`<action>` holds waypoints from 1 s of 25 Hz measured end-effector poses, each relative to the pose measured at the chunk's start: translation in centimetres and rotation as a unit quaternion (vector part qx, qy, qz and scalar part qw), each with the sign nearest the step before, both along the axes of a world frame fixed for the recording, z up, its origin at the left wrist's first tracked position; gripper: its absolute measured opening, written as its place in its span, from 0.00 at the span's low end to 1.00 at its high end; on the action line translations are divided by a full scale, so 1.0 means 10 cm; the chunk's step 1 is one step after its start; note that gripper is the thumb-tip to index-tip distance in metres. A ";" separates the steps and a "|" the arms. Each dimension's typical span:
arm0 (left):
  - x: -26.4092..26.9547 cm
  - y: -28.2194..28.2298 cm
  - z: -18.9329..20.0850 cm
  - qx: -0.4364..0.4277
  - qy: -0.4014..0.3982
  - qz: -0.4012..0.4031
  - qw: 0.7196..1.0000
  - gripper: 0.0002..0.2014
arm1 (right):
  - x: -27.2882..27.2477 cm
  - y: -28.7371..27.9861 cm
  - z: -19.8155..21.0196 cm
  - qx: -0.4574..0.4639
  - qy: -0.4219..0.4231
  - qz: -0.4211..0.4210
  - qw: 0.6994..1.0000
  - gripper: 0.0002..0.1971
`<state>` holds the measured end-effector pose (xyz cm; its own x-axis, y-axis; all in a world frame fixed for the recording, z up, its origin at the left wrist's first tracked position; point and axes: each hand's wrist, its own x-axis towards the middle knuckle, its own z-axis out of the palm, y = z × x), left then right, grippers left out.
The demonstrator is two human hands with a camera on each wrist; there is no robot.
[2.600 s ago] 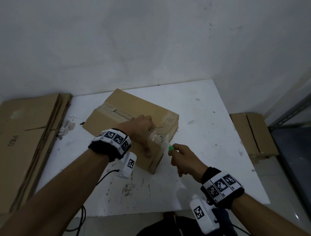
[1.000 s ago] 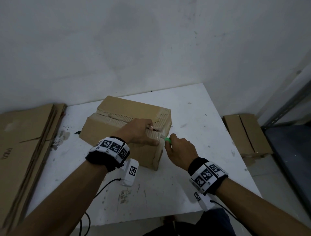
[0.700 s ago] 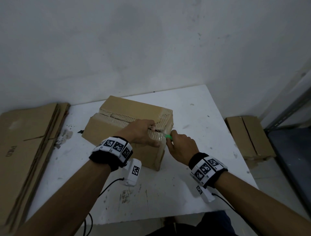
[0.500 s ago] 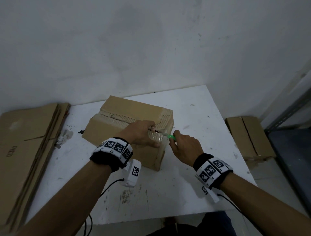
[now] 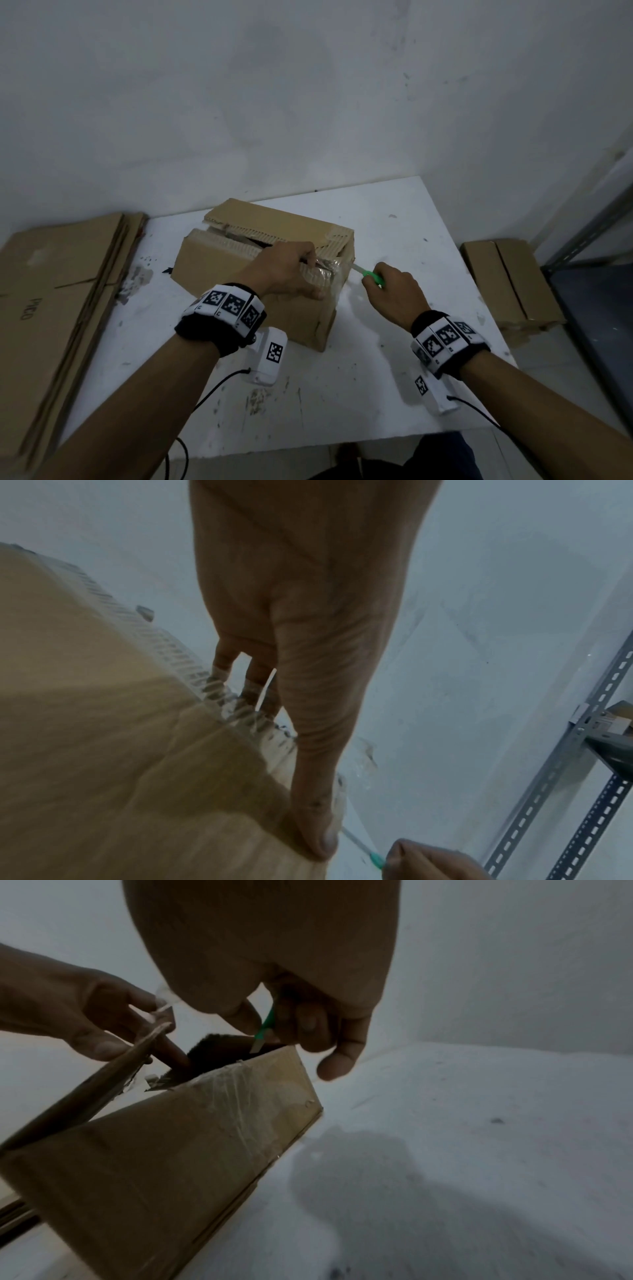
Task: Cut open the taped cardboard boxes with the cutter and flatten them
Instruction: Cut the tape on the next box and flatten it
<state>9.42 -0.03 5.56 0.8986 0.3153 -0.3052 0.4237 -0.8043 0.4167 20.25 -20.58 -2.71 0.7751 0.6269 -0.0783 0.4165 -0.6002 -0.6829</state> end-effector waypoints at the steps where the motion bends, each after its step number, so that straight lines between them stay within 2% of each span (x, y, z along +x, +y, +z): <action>1: -0.02 -0.01 0.02 0.018 -0.012 0.000 1.000 0.26 | 0.00 -0.05 -0.06 -0.011 0.009 -0.002 1.000 0.17; 4: -0.07 0.01 0.02 0.078 -0.062 -0.033 0.994 0.24 | -0.02 -0.23 -0.30 -0.095 0.017 0.043 0.994 0.13; 6: -0.12 0.02 -0.02 0.054 -0.140 -0.052 0.987 0.19 | -0.01 -0.34 -0.47 -0.144 0.006 0.062 0.988 0.11; 9: -0.14 0.07 -0.11 -0.045 -0.262 0.036 0.963 0.17 | 0.02 -0.43 -0.59 -0.181 -0.019 0.074 0.980 0.10; 10: -0.14 0.11 -0.13 -0.064 -0.276 0.062 0.957 0.15 | 0.03 -0.43 -0.60 -0.187 -0.023 0.077 0.979 0.10; 12: -0.15 0.16 -0.18 -0.071 -0.231 0.058 0.969 0.14 | 0.03 -0.41 -0.59 -0.195 -0.027 0.085 0.977 0.11; 15: -0.15 0.18 -0.28 -0.035 -0.176 0.019 0.984 0.16 | 0.03 -0.37 -0.57 -0.204 -0.026 0.085 0.975 0.10; 18: -0.18 0.17 -0.33 -0.021 -0.157 0.060 0.985 0.19 | 0.03 -0.34 -0.54 -0.223 -0.025 0.078 0.971 0.10; 20: -0.23 0.22 -0.35 -0.006 -0.125 0.080 0.989 0.27 | 0.03 -0.33 -0.52 -0.238 -0.021 0.074 0.968 0.13; 23: -0.30 0.34 -0.41 -0.010 -0.075 0.074 0.994 0.45 | 0.06 -0.28 -0.48 -0.242 -0.006 0.075 0.967 0.16; 25: -0.34 0.41 -0.47 -0.024 -0.069 0.087 0.994 0.56 | 0.08 -0.20 -0.43 -0.228 -0.002 0.078 0.971 0.17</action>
